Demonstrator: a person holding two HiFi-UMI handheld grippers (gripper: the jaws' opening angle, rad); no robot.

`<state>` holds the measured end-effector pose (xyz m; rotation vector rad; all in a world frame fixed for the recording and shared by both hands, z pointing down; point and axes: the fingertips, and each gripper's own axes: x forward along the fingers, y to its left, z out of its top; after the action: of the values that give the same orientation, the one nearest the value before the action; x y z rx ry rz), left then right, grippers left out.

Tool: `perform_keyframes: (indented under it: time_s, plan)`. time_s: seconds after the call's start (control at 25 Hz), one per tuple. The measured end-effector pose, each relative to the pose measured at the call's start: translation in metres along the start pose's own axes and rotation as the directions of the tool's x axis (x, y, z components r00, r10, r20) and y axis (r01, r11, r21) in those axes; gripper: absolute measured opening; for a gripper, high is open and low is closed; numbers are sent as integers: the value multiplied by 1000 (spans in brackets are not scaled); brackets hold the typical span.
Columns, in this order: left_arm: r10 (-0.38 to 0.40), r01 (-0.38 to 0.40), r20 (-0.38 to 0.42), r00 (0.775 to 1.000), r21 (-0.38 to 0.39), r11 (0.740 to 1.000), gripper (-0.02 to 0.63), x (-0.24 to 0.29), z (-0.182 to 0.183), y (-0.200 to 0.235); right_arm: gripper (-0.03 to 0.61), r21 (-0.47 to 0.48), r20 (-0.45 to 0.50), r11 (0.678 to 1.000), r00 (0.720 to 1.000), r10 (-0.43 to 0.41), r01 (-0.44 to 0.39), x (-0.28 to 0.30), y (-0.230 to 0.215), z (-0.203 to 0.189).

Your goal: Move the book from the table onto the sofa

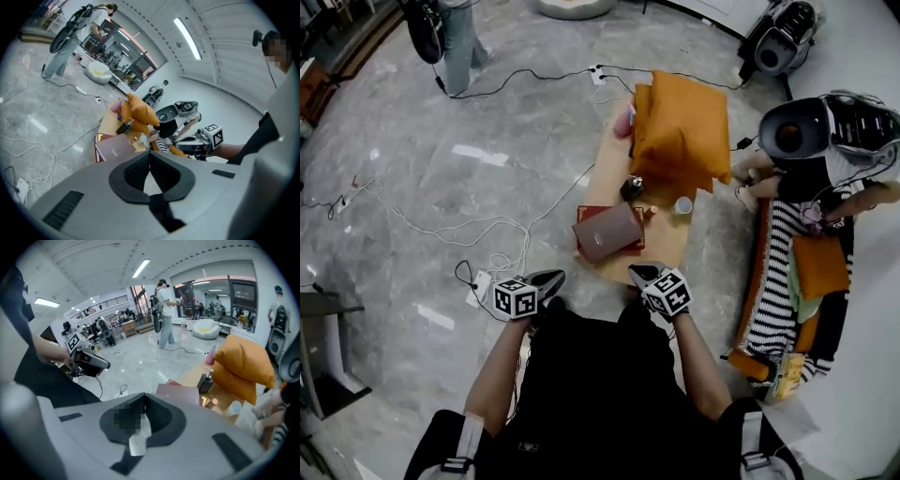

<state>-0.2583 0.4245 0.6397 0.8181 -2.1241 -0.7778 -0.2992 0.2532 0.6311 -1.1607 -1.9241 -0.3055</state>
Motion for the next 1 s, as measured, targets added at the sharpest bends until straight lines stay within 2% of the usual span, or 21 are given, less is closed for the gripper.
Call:
perform_keyframes:
  time_s: [0.12,0.28,0.4,0.6,0.72,1.0]
  plan:
    - [58,-56,45,997,-53,997,9,8,-5,1,8,-94,-49,994,997,53,-58,-3,-9,3]
    - [154,-132,137,979,-155,979,9,16,-10,11,8,-103,-115,986,986,118,-130,-3,-33,-13]
    - [193,-155,167,967,-213,965,9,19,-16,23,8,-69,-131,983,979,158,-168,5,-52,-19]
    - [241,-191,156,958,-280,941,9,27,-40,46,8,71,-111,975,970,217,-210,21,-85,-31]
    - [228,-179,141,963,-295,939,9,37,-51,58,9,109,-115,973,970,213,-201,38,-105,-41]
    - [121,-88,87,989,-312,946,11,79,-70,87,9,135,-135,978,975,177,-159,95,-145,-66]
